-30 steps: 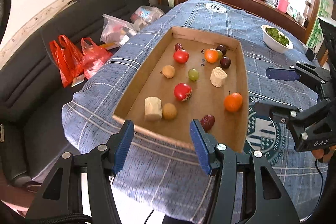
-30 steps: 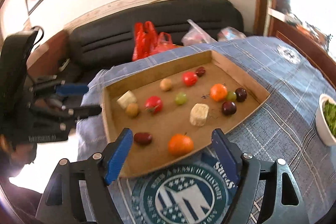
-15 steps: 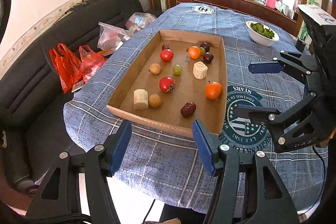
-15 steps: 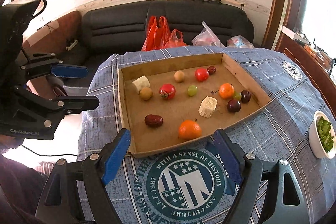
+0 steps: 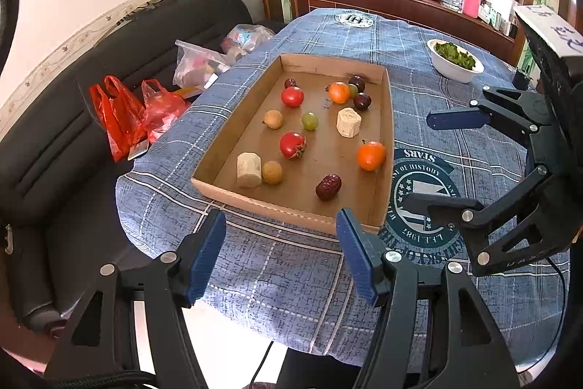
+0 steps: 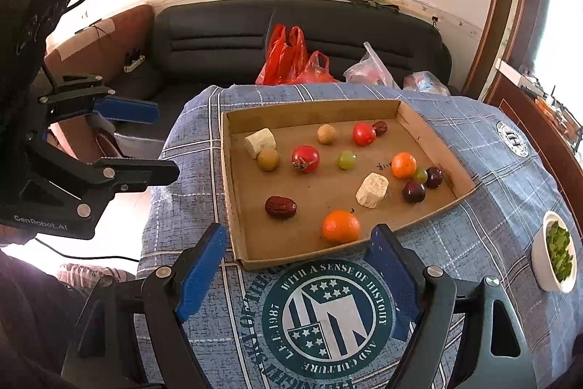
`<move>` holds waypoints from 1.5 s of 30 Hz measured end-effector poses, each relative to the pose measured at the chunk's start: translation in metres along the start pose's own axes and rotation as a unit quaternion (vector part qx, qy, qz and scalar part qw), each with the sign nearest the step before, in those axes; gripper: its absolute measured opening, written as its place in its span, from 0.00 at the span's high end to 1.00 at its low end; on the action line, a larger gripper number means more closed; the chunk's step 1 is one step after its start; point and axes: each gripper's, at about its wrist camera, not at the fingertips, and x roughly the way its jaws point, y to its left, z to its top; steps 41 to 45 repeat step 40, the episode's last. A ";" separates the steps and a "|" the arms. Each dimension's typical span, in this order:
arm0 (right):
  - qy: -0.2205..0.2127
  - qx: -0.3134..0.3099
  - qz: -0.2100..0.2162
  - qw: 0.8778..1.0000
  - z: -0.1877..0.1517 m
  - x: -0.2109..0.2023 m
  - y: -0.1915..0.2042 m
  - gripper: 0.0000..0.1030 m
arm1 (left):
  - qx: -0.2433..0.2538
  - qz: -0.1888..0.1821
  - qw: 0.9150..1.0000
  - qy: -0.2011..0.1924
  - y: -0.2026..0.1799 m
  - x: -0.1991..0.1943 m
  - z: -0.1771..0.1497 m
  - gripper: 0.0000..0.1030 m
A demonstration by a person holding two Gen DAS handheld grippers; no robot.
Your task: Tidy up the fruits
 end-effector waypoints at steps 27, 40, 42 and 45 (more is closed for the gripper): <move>0.010 -0.022 0.019 1.000 0.006 0.012 0.007 0.20 | -0.011 0.001 1.000 0.014 0.006 0.008 -0.001 0.39; 0.011 -0.021 0.027 0.999 0.008 0.017 0.011 0.20 | -0.015 0.012 1.000 0.002 0.010 0.006 0.000 0.39; 0.011 -0.021 0.027 0.999 0.008 0.017 0.011 0.20 | -0.015 0.012 1.000 0.002 0.010 0.006 0.000 0.39; 0.011 -0.021 0.027 0.999 0.008 0.017 0.011 0.20 | -0.015 0.012 1.000 0.002 0.010 0.006 0.000 0.39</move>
